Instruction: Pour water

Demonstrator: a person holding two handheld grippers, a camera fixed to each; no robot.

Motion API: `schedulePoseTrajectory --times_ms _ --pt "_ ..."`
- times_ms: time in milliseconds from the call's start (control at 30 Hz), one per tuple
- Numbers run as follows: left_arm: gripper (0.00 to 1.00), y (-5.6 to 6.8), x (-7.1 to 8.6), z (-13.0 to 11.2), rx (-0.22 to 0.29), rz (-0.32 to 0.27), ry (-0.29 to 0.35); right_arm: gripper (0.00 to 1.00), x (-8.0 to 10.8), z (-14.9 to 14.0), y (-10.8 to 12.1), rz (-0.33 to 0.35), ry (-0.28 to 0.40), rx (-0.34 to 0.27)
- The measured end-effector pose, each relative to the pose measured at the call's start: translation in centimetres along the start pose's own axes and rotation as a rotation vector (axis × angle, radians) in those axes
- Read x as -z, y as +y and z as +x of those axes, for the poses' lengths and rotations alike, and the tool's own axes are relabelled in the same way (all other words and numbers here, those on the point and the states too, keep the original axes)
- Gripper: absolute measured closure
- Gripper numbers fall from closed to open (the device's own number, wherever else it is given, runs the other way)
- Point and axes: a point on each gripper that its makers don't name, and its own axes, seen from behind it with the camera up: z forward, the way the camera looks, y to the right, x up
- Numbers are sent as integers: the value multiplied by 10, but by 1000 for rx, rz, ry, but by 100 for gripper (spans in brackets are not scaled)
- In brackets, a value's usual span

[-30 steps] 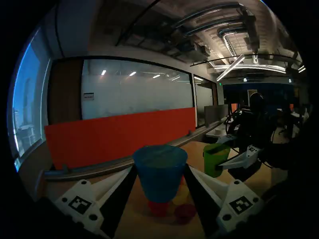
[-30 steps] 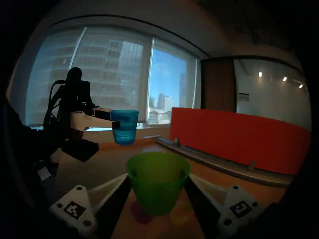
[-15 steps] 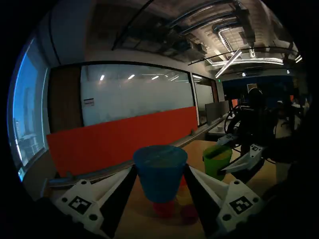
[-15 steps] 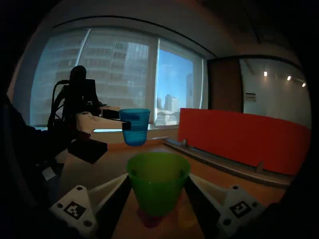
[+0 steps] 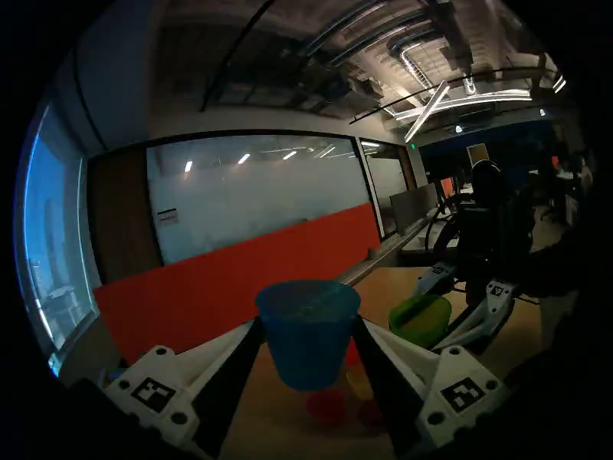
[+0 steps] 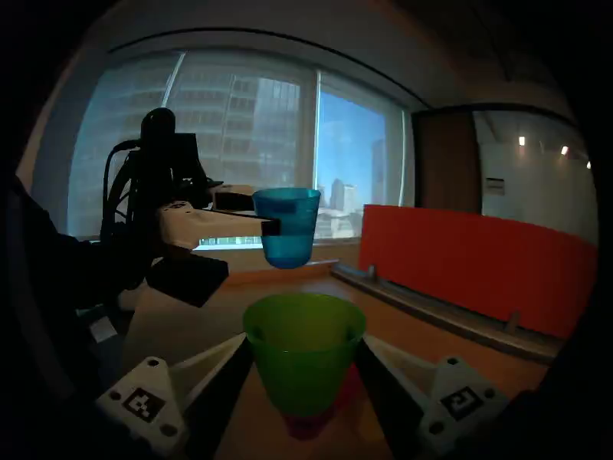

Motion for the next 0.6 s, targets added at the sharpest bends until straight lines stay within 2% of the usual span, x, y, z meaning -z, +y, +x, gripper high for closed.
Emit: schedulePoseTrajectory --times_ms 600 --pt "17 11 -5 15 -154 -4 10 12 -6 -11 -14 45 -19 -11"
